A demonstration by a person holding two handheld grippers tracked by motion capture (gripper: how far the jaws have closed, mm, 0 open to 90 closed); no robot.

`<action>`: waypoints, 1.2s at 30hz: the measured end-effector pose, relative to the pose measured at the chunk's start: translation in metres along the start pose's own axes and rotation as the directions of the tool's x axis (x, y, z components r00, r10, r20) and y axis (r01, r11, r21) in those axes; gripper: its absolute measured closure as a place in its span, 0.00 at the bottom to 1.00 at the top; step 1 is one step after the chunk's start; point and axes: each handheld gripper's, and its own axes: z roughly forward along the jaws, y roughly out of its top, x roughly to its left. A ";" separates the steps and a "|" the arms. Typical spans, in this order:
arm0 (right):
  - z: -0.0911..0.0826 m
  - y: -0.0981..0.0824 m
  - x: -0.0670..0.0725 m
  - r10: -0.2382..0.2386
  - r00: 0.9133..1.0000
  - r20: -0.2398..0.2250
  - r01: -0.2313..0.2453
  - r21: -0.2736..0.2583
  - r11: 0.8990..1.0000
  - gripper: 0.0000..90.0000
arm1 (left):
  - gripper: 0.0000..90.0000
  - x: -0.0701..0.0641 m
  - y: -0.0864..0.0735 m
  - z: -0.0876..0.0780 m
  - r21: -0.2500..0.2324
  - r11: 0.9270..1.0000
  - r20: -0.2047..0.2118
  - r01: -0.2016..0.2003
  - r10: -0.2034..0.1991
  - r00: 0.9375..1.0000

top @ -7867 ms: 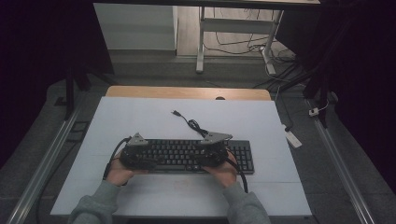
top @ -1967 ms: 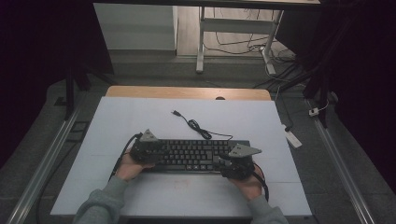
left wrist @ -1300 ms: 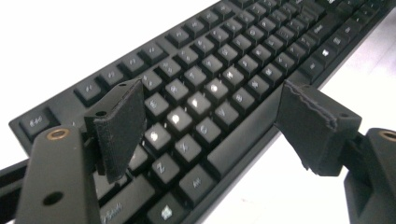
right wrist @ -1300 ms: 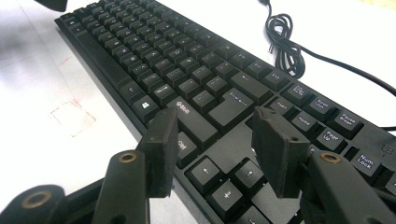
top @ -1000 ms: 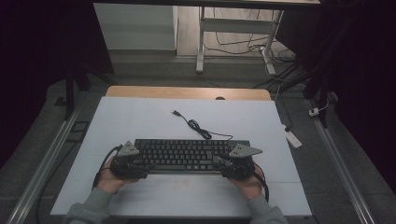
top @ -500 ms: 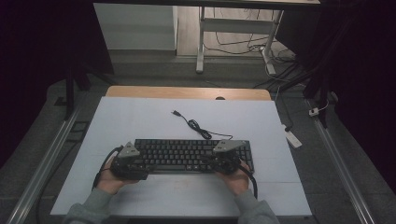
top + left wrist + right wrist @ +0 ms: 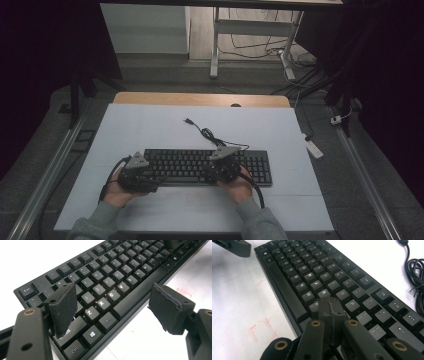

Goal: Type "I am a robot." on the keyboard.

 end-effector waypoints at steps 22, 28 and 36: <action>0.015 -0.004 0.006 -0.024 0.999 0.023 0.024 0.027 0.999 0.99 | 0.26 0.001 -0.001 0.001 0.005 1.000 -0.008 -0.001 0.001 1.000; 0.003 -0.002 0.004 -0.016 1.000 0.006 0.016 -0.053 0.998 0.91 | 0.26 0.001 -0.001 0.001 0.006 1.000 -0.007 -0.002 0.002 1.000; -0.016 -0.009 -0.001 0.006 0.999 0.042 -0.001 -0.109 0.994 0.67 | 0.26 0.001 -0.001 0.002 0.016 1.000 -0.017 -0.004 0.005 1.000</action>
